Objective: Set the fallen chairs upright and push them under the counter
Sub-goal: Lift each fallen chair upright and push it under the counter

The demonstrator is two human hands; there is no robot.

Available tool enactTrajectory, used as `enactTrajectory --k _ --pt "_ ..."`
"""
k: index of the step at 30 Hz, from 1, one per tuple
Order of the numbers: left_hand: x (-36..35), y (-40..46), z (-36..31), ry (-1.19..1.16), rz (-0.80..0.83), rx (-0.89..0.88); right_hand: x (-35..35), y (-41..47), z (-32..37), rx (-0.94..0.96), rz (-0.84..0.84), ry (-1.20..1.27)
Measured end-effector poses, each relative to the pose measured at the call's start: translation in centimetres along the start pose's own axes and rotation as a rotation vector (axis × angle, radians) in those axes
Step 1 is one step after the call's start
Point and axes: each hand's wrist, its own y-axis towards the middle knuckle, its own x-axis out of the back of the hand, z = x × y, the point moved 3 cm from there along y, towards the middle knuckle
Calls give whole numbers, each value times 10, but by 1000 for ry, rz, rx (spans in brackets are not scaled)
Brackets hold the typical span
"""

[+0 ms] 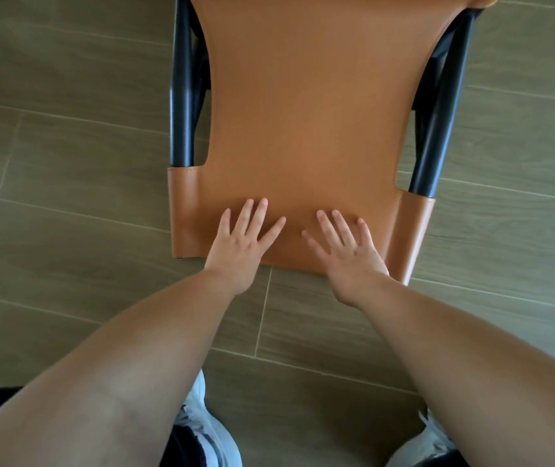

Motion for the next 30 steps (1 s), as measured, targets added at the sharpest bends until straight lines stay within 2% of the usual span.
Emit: enactTrajectory --k 6,19,30 --pt "-7 7 2 -2 25 23 -5 3 3 -15 -20 -76" --pt "-8 15 -4 -87 81 26 -6 7 0 -37 -36 -43" --pt "4 13 2 -121 196 15 1 9 5 -28 -47 -20"
